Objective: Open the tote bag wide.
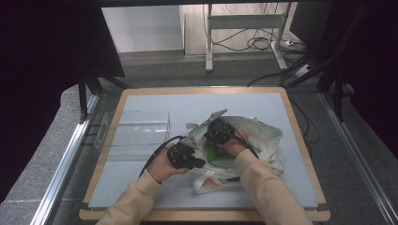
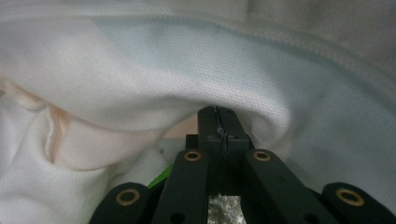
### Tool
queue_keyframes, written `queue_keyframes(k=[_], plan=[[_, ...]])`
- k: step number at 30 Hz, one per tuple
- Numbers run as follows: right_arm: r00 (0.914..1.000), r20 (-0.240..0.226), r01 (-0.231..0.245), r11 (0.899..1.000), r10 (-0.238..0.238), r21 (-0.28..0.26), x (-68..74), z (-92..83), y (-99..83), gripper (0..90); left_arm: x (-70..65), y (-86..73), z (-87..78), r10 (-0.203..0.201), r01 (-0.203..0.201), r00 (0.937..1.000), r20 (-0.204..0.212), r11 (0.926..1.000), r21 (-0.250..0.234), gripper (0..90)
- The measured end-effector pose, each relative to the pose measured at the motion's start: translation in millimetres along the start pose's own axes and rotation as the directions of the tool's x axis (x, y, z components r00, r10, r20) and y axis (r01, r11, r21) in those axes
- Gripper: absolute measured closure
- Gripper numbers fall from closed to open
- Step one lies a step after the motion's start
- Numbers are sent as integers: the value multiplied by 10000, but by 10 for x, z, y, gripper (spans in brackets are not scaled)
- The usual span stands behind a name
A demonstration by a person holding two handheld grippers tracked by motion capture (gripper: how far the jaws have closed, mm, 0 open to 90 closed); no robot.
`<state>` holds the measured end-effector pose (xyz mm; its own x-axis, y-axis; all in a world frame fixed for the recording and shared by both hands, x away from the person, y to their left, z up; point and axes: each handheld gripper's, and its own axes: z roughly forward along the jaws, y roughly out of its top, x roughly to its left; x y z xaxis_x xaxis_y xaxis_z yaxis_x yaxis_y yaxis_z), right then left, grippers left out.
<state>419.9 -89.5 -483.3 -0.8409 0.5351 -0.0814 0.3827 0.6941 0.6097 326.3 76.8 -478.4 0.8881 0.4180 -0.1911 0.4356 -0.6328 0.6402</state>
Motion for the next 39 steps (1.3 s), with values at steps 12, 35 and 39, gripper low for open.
queue_keyframes(k=[12,35,39], plan=[[9996,-37,-265,9996,265,-56,-95,42,-4,893,4,-3,8,8,-8,10000,8,10000,37,900],[9987,281,-425,9991,423,43,-83,-629,-195,892,26,-6,7,18,-18,10000,-41,10000,50,900],[9975,398,-598,9974,583,398,-96,-830,-383,892,24,-7,12,-127,127,9999,-16,9999,-32,900]])
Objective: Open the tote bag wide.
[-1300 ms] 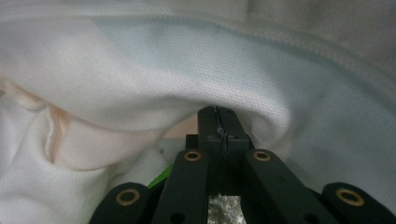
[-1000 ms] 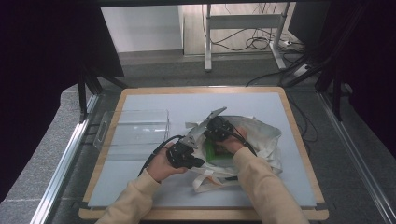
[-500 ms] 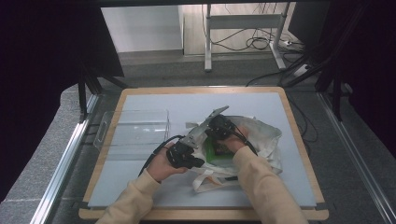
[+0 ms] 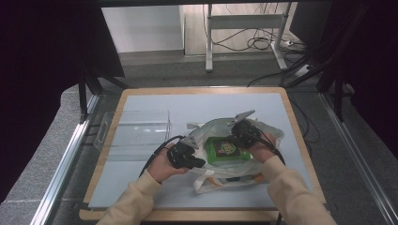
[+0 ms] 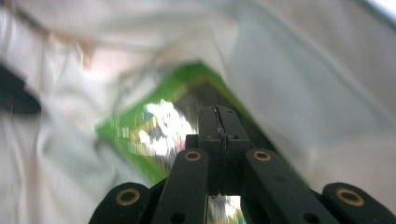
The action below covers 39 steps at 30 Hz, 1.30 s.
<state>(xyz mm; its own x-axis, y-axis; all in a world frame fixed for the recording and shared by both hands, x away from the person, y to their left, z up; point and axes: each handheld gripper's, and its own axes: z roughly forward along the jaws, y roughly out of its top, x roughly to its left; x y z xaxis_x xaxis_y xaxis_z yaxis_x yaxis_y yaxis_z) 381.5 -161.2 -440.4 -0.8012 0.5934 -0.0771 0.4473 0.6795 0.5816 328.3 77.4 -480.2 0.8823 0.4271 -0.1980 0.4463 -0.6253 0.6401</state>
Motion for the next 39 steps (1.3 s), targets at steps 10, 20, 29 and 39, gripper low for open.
queue_keyframes(k=[10,20,29,39], plan=[[9997,161,-194,9968,182,773,-40,-198,-334,892,8,-3,4,-46,46,10000,-35,10000,11,900],[9994,-325,123,9842,-66,1765,58,-210,-554,892,12,-4,11,-106,106,9999,-44,9999,-8,900],[9980,-573,412,9666,-275,2530,153,-228,-697,893,20,-8,14,-141,141,9999,-57,9999,-14,900],[9984,-564,73,9733,58,2292,185,-194,-848,893,18,-7,36,-172,172,9998,-30,9999,21,900]])
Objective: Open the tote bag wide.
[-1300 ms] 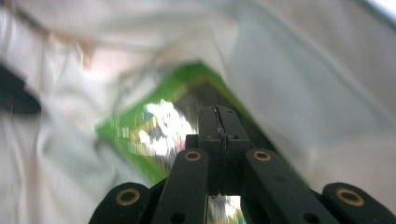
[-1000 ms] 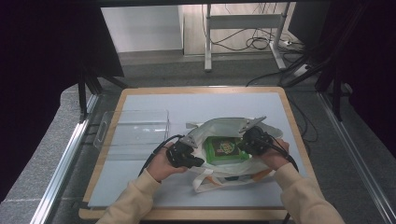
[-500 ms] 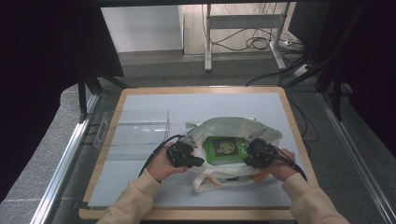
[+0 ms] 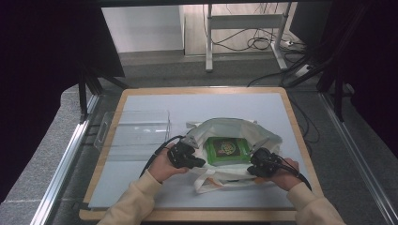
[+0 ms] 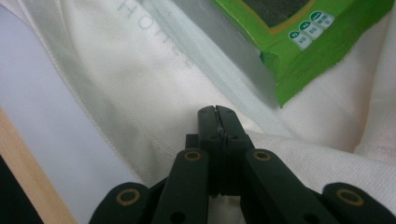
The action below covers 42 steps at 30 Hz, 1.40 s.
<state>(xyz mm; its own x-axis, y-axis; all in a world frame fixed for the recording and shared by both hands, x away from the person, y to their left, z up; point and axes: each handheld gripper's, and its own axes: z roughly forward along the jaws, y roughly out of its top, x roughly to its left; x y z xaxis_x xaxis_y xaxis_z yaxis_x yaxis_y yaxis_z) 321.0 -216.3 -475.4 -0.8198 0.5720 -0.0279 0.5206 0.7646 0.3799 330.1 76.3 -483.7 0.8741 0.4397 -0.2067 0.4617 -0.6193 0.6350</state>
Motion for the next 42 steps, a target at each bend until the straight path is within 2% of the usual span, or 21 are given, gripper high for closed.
queue_keyframes(k=[10,16,21,30,36,39,42], plan=[[9999,143,-52,9992,58,-403,-3,-18,-20,892,-1,-7,-7,-10,11,10000,15,10000,-55,900],[9989,282,-334,9919,371,-1227,-27,-129,31,892,-7,-18,-28,-19,19,10000,42,10000,-61,900],[9965,400,-634,9771,730,-2033,-63,-245,73,891,-22,-19,-59,-11,10,10000,-48,9999,-167,900],[9843,153,-1644,9442,1761,-2853,-212,-358,51,875,-45,-31,-153,28,-37,9998,-188,9990,-451,900],[9812,194,-1731,9205,1919,-3503,-225,-399,73,862,-56,-29,-245,-19,0,9997,-236,9968,-799,900],[9786,79,-1892,9144,2055,-3580,-234,-397,86,780,-48,-51,-333,-58,33,9997,-228,9939,-1104,900],[9722,8,-2183,9067,2343,-3609,-240,-385,101,637,-33,-87,-427,-353,293,9987,-366,9879,-1524,848]])
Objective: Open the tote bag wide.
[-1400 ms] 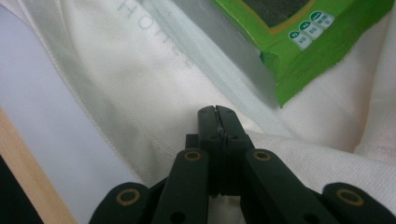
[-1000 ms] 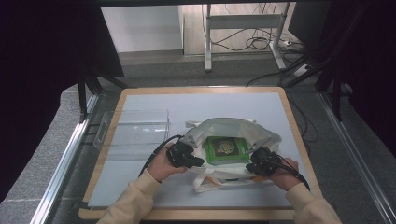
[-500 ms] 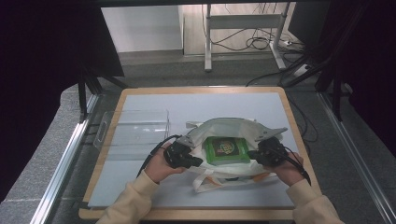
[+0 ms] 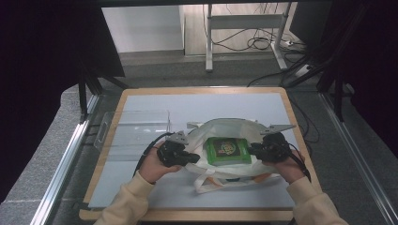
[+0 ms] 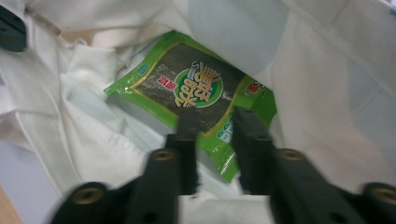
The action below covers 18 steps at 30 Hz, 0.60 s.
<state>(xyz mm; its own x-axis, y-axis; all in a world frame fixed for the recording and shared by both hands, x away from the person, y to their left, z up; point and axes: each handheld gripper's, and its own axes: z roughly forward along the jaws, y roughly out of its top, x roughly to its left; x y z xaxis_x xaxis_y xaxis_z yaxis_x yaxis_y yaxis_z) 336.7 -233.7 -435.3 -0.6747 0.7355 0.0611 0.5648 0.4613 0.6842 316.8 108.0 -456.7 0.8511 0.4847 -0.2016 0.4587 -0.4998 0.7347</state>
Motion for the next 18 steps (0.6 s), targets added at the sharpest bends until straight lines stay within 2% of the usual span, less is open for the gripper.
queue_keyframes(k=[2,3,4,5,8,9,11,15,18], plan=[[9998,85,-191,9998,192,-61,2,14,10,549,12,-8,-55,-36,33,9999,-164,9998,-219,762],[9993,149,-330,9994,331,-109,4,20,16,496,19,-9,-91,-90,75,9992,-385,9992,-399,721],[9980,353,-519,9983,527,-246,11,29,25,456,33,-5,-130,-125,99,9986,-511,9987,-505,681],[9963,467,-709,9969,724,-328,21,30,36,423,38,-1,-147,-171,139,9984,-536,9982,-581,607],[9938,435,-1004,9937,1026,-506,36,47,62,364,53,6,-193,-316,260,9969,-721,9967,-770,499],[9935,396,-1051,9936,1068,-422,42,57,76,347,59,7,-202,-333,275,9967,-746,9966,-776,463],[9927,371,-1135,9929,1148,-356,52,79,92,323,62,4,-211,-441,380,9961,-770,9961,-791,426],[9880,612,-1405,9897,1419,-264,85,145,126,257,58,4,-199,-267,219,9970,-731,9976,-656,379],[9832,722,-1683,9857,1674,60,119,203,158,238,56,6,-182,-277,236,9972,-695,9980,-591,361]])
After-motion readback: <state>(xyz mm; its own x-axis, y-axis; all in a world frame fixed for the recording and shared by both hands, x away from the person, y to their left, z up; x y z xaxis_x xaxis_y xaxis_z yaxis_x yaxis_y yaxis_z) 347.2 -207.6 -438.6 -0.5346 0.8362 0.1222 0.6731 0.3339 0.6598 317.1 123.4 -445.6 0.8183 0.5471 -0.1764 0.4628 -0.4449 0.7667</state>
